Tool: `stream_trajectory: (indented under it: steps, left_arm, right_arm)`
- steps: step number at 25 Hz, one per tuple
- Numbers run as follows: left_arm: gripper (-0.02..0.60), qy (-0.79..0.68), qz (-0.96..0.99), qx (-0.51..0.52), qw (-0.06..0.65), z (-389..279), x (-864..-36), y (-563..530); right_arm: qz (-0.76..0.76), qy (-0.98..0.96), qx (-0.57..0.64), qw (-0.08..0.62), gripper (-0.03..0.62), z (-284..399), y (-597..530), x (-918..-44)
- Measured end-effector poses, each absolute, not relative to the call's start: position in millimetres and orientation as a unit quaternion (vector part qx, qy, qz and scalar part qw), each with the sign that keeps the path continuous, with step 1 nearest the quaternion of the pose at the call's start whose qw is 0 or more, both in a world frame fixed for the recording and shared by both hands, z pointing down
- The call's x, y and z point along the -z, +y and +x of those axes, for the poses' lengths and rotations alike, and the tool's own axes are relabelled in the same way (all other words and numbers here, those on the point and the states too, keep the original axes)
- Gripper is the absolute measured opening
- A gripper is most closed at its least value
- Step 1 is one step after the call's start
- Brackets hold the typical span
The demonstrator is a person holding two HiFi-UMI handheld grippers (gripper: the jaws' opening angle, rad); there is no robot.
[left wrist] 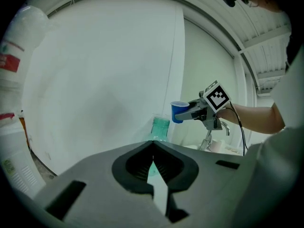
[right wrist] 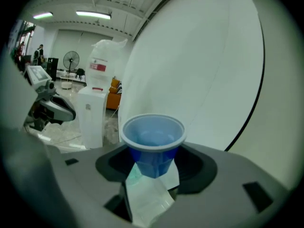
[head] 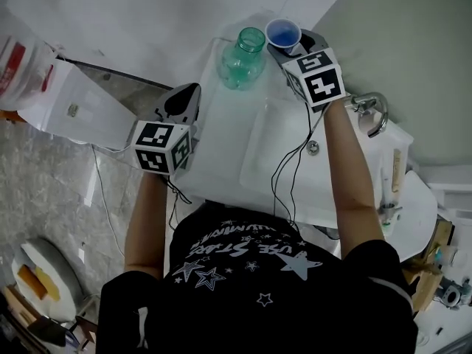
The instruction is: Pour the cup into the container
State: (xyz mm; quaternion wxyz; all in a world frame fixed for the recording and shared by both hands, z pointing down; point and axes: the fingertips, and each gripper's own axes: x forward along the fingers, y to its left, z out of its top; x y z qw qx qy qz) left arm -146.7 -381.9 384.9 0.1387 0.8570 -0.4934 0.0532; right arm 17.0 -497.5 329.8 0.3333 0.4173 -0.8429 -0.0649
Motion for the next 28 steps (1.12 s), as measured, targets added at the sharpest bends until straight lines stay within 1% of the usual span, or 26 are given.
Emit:
stream_trajectory:
  steps: [7,11,17,28]
  left_arm:
    - [0.009,-0.502,0.853,-0.062,0.133,-142.5,-388.8,-357.6]
    - [0.009,-0.506,0.850,-0.068,0.131,-139.9,-393.0,-342.9]
    - [0.009,-0.499,0.854,-0.074,0.125,-119.5,-400.7,-319.2]
    - [0.009,-0.526,0.832,-0.080,0.161,-112.7,-437.4,-270.7]
  right_arm:
    - [0.407,-0.878,0.013,0.252,0.253,17.7,-460.6,-333.9]
    - [0.383,-0.898,0.010,0.216,0.255,12.5,-434.2,-343.4]
    - [0.364,-0.909,-0.007,0.204,0.256,12.7,-398.1,-377.4]
    - [0.305,-0.934,-0.054,0.176,0.258,-6.7,-328.8,-450.9]
